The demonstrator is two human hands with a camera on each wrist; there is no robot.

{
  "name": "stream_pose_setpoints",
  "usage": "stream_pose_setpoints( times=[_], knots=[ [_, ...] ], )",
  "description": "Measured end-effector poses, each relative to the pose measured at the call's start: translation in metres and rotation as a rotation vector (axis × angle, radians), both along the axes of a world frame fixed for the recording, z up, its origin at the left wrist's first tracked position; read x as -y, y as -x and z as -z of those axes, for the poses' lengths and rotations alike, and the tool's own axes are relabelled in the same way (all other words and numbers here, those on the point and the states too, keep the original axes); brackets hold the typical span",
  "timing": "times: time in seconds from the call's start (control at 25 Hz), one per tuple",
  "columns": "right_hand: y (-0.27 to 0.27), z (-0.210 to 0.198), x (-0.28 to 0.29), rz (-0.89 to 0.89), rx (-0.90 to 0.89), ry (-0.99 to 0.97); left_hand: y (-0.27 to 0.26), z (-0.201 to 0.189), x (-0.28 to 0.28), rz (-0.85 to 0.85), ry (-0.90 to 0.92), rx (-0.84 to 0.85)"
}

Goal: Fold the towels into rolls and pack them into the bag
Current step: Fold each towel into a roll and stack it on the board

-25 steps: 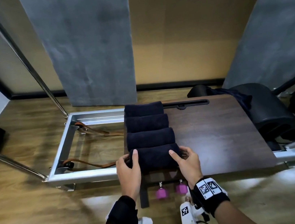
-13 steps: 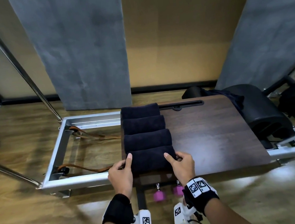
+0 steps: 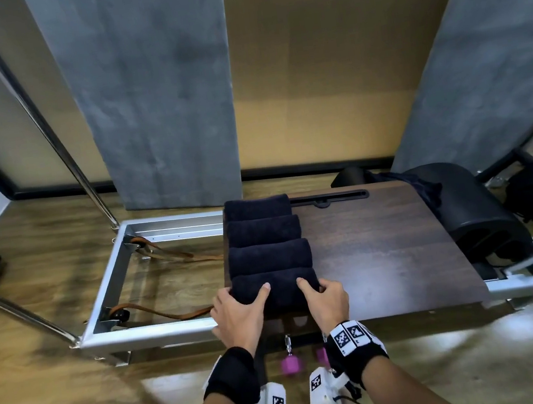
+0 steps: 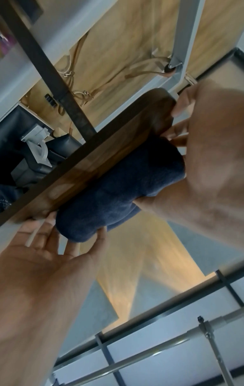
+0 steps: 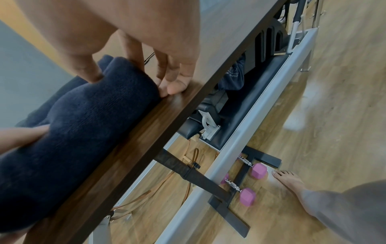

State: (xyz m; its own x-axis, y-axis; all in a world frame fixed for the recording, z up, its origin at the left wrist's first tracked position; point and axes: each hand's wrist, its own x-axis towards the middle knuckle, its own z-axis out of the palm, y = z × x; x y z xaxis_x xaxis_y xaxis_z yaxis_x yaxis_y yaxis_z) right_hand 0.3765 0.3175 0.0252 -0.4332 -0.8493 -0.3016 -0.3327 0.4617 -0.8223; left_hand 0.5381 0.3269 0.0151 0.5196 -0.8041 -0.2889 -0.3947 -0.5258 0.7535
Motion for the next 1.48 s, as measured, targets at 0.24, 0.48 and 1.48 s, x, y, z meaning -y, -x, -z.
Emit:
stream_pose_setpoints(
  times=[0.24, 0.48, 1.48],
  knots=[
    [-0.01, -0.01, 0.003, -0.118, -0.21, -0.106, 0.002, 0.0, 0.002, 0.004, -0.032, -0.013],
    [0.001, -0.003, 0.003, -0.136, -0.149, -0.059, -0.014, 0.008, -0.005, -0.05, 0.152, -0.222],
    [0.156, -0.045, 0.022, -0.162, 0.162, 0.035, 0.132, -0.06, 0.04, 0.593, 0.374, -0.22]
  ],
)
